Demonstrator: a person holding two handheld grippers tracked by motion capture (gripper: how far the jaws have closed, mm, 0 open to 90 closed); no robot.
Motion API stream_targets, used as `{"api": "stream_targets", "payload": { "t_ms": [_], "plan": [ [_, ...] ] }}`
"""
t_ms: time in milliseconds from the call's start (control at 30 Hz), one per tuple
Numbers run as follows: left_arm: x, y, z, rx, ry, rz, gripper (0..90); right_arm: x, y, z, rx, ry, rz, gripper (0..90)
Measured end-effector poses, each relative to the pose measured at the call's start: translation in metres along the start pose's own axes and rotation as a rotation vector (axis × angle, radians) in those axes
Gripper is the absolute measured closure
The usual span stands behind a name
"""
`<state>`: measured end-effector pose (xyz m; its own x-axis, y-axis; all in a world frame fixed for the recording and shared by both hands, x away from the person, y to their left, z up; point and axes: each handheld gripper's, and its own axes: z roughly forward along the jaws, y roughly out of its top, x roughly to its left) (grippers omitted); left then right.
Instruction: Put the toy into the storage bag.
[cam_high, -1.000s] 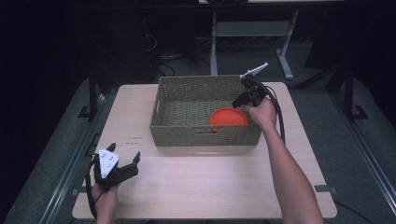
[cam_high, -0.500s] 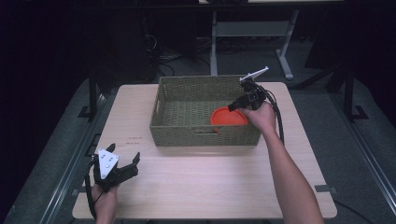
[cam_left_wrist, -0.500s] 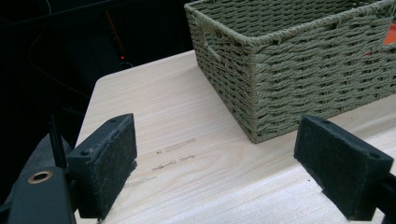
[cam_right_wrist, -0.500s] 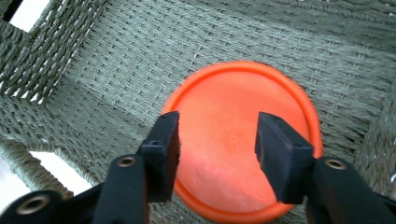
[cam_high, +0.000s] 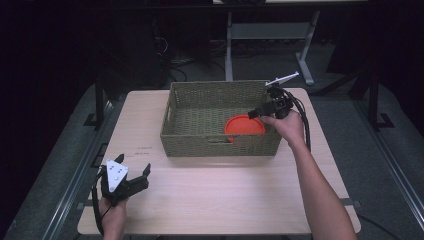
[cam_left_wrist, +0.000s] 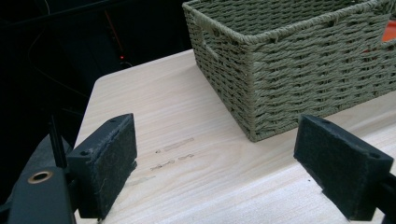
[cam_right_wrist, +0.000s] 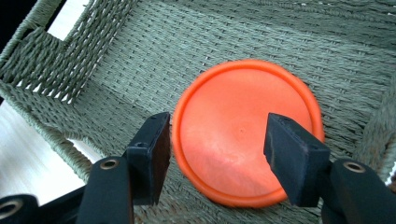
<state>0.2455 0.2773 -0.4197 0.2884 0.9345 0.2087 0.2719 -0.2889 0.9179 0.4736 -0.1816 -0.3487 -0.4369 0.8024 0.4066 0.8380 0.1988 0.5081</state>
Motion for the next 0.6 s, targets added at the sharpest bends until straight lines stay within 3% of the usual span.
{"api": "stream_targets", "payload": {
  "t_ms": [600],
  "plan": [
    [0.0,0.0,0.0,0.0,0.002,0.006,12.7,-0.004,-0.007,-0.017,-0.019,0.015,-0.002,34.2]
  ]
}}
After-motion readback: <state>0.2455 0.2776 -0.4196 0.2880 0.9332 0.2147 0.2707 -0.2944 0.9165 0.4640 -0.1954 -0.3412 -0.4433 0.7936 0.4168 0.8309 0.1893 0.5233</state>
